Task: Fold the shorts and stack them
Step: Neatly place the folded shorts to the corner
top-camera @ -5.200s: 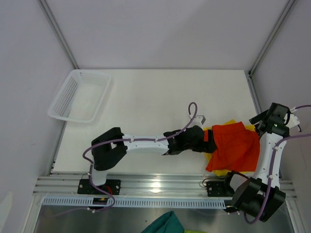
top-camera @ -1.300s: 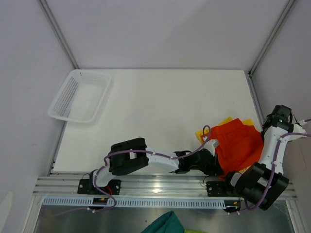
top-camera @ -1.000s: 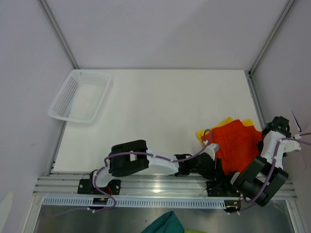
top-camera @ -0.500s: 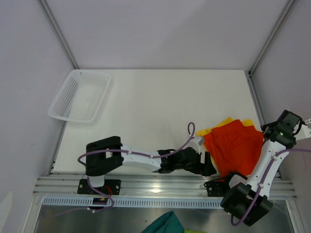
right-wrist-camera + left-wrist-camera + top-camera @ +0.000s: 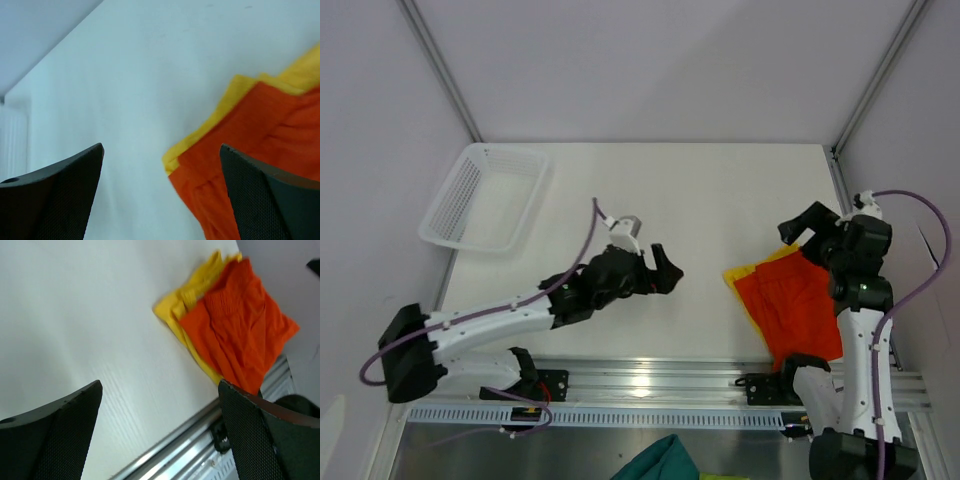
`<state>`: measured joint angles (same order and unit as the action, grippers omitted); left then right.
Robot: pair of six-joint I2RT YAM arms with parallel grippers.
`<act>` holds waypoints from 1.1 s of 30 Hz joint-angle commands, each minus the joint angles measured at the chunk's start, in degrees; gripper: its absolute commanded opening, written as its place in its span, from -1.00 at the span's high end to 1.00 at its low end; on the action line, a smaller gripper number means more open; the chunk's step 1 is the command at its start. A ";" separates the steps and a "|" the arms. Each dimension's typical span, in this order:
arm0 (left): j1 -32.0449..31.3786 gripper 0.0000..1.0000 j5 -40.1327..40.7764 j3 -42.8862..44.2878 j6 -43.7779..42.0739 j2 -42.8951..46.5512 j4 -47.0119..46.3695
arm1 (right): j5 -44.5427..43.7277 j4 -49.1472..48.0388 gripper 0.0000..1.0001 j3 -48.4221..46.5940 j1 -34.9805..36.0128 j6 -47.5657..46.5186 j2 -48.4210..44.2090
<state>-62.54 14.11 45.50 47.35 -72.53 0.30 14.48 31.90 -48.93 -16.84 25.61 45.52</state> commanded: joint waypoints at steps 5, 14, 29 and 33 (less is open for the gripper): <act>9.61 -0.98 10.85 -4.36 -6.57 25.11 18.06 | -6.56 -13.43 -0.99 1.90 31.27 -6.86 -3.24; 13.59 -0.98 15.68 -15.08 -8.94 45.36 26.95 | -34.43 -26.08 -0.99 15.25 59.20 -15.76 -5.08; 13.41 -0.98 14.72 -27.92 -13.60 47.66 17.73 | -26.88 -48.25 -0.99 37.33 58.85 -8.91 -10.19; 13.41 -0.98 16.13 -28.00 -12.55 47.66 18.43 | -26.96 -48.16 -0.99 36.97 58.85 -8.55 -9.13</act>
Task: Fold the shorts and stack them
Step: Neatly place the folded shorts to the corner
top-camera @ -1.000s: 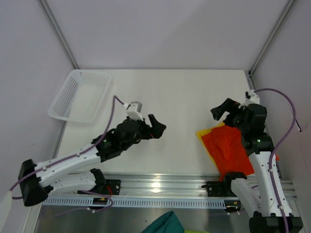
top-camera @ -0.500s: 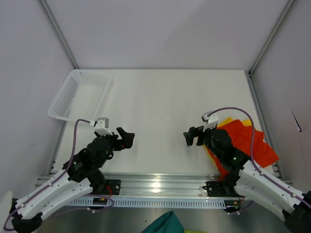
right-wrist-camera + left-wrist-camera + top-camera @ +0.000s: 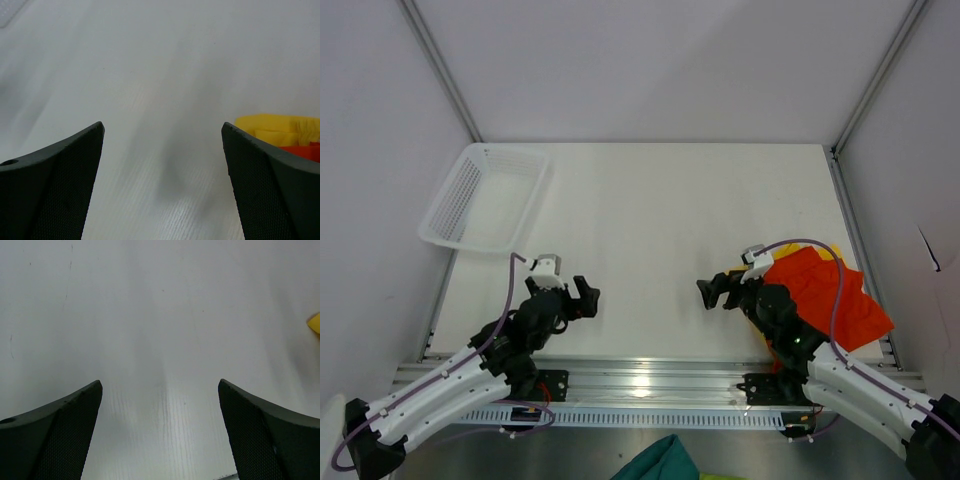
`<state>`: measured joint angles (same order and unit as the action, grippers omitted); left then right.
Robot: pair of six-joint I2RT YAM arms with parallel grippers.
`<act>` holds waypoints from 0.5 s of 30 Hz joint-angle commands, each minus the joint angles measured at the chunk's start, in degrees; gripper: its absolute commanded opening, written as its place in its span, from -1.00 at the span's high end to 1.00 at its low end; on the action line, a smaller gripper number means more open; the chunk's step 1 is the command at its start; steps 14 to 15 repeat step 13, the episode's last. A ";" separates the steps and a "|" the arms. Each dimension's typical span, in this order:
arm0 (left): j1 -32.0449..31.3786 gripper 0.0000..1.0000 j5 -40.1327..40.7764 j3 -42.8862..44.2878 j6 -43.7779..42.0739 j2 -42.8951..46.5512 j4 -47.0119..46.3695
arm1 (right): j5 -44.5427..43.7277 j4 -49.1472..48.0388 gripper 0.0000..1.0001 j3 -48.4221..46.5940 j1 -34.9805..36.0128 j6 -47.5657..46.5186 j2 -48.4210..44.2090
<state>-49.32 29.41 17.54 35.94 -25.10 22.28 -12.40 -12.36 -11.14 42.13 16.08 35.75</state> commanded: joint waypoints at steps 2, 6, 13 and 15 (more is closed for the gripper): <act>0.19 -0.98 0.74 -0.49 -1.05 0.93 -3.65 | 0.62 -4.25 -0.99 -0.90 -0.03 0.62 0.99; 0.19 -0.98 0.65 -0.75 -0.79 1.55 -3.56 | 0.89 -4.16 -0.99 -1.08 -0.12 0.54 1.43; 0.19 -0.98 0.56 -0.58 -0.61 0.06 -3.91 | 0.63 -4.34 -0.99 -1.17 -0.03 0.27 1.69; 0.19 -0.98 0.56 -0.58 -0.61 0.06 -3.91 | 0.63 -4.34 -0.99 -1.17 -0.03 0.27 1.69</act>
